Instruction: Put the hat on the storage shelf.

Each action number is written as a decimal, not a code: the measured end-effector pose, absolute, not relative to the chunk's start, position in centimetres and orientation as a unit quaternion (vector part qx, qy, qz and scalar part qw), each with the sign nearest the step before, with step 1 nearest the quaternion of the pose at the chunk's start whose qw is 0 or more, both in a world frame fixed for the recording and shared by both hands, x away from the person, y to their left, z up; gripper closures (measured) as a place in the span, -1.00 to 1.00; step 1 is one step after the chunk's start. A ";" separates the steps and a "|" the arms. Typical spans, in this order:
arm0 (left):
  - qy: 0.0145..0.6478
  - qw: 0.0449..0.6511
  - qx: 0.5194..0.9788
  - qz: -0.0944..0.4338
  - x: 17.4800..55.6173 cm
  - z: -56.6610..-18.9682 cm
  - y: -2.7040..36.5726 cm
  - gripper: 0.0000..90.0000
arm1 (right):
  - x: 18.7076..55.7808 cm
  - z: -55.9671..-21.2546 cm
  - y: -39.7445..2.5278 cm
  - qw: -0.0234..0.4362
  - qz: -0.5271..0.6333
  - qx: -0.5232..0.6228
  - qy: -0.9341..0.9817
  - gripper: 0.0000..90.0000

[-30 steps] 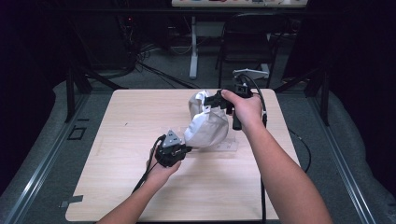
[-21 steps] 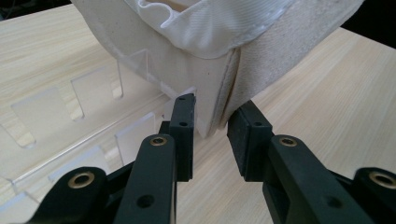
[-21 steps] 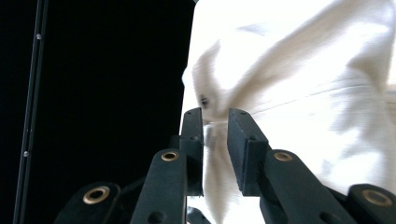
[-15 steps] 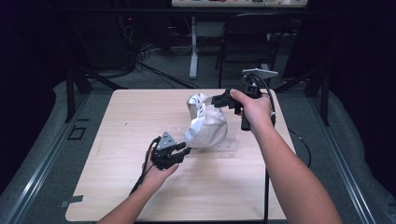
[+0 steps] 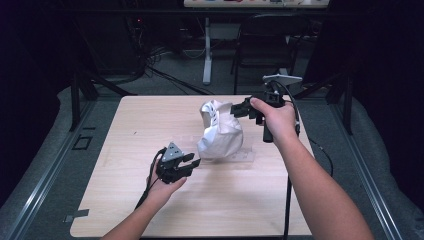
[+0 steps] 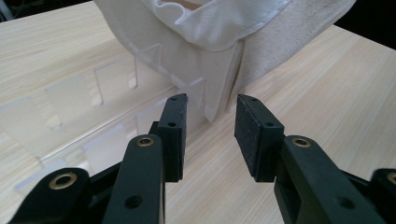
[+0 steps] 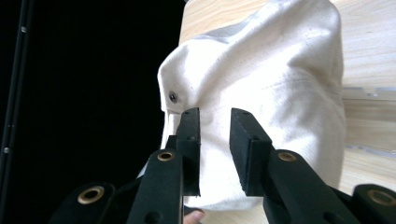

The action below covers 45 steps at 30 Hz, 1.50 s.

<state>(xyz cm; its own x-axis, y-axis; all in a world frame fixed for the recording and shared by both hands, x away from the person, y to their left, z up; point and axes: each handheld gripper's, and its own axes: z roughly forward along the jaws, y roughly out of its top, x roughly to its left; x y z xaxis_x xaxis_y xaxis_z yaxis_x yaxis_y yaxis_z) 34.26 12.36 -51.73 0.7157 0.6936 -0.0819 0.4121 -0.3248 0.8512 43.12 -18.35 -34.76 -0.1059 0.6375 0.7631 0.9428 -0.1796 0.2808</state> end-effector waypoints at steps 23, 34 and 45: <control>0.416 0.437 0.780 0.165 31.8 -53.5 21.3 0.22 | 38.3 -37.0 -23.4 0.110 -0.389 -0.644 -0.649 0.39; 0.449 0.433 0.765 0.158 31.9 -54.7 24.0 0.21 | 35.6 -40.8 -25.1 0.074 -0.372 -0.645 -0.663 0.33; 0.461 0.427 0.762 0.157 32.5 -55.7 24.4 0.18 | 32.9 -47.3 -25.3 0.052 -0.379 -0.631 -0.675 0.20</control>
<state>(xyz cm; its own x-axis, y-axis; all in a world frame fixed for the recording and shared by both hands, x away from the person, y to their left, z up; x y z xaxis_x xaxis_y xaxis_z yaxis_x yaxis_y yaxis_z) 32.46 24.41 -55.72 0.5266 0.8359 -0.1547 0.5681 -0.2107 0.7955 32.92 -25.33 -47.34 -0.1988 0.8125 0.5480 0.8913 -0.0826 0.4458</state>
